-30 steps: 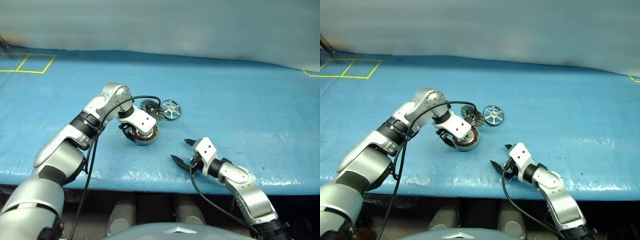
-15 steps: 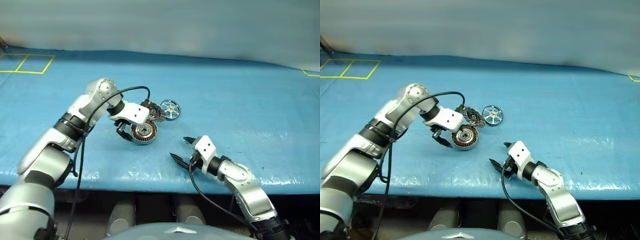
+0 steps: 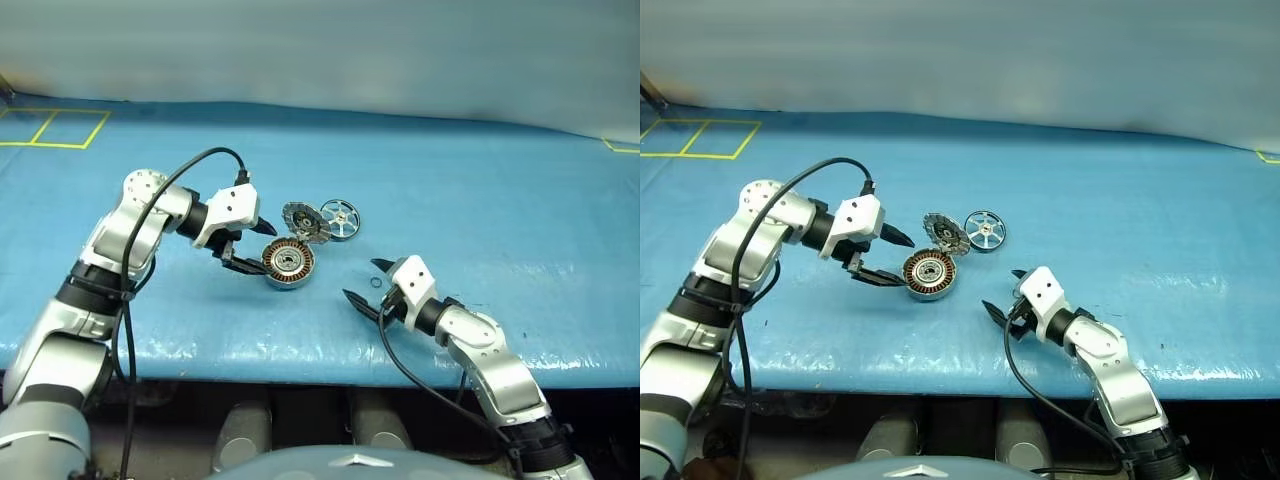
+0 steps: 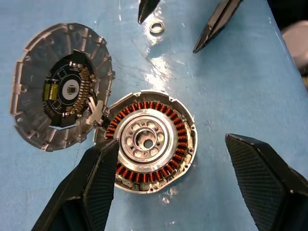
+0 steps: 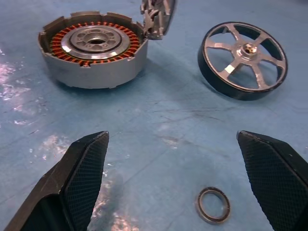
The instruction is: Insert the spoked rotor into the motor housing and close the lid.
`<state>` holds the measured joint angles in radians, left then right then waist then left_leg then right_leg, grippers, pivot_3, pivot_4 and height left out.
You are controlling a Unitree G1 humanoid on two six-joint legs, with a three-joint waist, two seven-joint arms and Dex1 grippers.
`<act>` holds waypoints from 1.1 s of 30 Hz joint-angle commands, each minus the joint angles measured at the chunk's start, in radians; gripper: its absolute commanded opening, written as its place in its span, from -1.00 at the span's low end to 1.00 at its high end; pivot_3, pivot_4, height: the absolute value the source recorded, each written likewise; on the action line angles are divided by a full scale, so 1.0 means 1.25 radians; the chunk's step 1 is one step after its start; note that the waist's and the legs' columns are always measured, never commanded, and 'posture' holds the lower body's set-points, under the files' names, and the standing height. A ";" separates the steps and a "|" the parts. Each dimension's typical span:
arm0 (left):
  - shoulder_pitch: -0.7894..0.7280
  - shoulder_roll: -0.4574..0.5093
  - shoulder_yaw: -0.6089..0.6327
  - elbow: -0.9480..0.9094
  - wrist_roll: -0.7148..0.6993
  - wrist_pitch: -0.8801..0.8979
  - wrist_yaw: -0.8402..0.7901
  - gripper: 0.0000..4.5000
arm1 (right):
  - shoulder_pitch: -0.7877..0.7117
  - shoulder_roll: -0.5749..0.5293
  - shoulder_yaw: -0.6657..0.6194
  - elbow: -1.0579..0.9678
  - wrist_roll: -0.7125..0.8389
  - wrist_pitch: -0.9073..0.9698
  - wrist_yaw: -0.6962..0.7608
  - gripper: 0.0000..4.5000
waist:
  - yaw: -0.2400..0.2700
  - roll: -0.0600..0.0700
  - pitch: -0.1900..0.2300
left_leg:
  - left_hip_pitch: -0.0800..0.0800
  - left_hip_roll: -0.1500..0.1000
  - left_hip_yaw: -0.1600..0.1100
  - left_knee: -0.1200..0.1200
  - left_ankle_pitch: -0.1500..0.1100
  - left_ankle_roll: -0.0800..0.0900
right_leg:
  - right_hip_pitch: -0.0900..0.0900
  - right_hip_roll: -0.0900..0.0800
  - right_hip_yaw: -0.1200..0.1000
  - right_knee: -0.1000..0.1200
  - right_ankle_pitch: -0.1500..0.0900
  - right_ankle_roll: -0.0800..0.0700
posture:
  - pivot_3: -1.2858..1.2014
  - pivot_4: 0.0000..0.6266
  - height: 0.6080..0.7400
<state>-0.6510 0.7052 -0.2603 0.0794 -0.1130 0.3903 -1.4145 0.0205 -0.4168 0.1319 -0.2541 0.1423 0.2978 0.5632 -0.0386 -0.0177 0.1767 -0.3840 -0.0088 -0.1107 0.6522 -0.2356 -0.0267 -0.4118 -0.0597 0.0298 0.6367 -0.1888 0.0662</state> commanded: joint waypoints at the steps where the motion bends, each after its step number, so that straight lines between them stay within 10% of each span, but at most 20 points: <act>1: 0.061 -0.036 0.087 -0.067 -0.073 0.015 0.084 0.70 | -0.007 0.003 -0.030 -0.011 0.002 0.010 -0.023 1.00 | 0.002 0.000 0.000 | 0.000 0.000 0.000 0.000 0.000 0.000 | 0.000 0.000 0.000 0.000 0.000 0.000 | 0.03 -0.52 1.00; 25: 0.423 -0.203 0.192 -0.176 -0.177 -0.140 0.370 0.70 | -0.002 -0.008 -0.042 0.015 0.014 0.119 -0.029 1.00 | 0.003 0.000 0.000 | 0.003 0.000 0.002 0.000 0.000 0.000 | 0.001 -0.001 0.001 0.001 -0.001 -0.001 | 0.03 -0.52 1.00; 33: 0.459 -0.224 0.195 -0.184 -0.190 -0.181 0.407 0.71 | 0.003 -0.019 -0.053 0.017 0.023 0.134 -0.027 0.00 | 0.004 0.000 0.000 | 0.003 0.000 0.002 0.000 0.000 0.000 | 0.001 -0.001 0.001 0.001 -0.001 -0.001 | 0.03 -0.52 1.00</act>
<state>-0.0781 0.4327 -0.0289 -0.1055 -0.3340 0.1943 -0.9134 0.0224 -0.4287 0.0933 -0.2176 0.1650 0.4611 0.5277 -0.0335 -0.0177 0.1766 -0.3806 -0.0086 -0.1078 0.6522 -0.2357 -0.0270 -0.4103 -0.0605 0.0316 0.6378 -0.1897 0.0651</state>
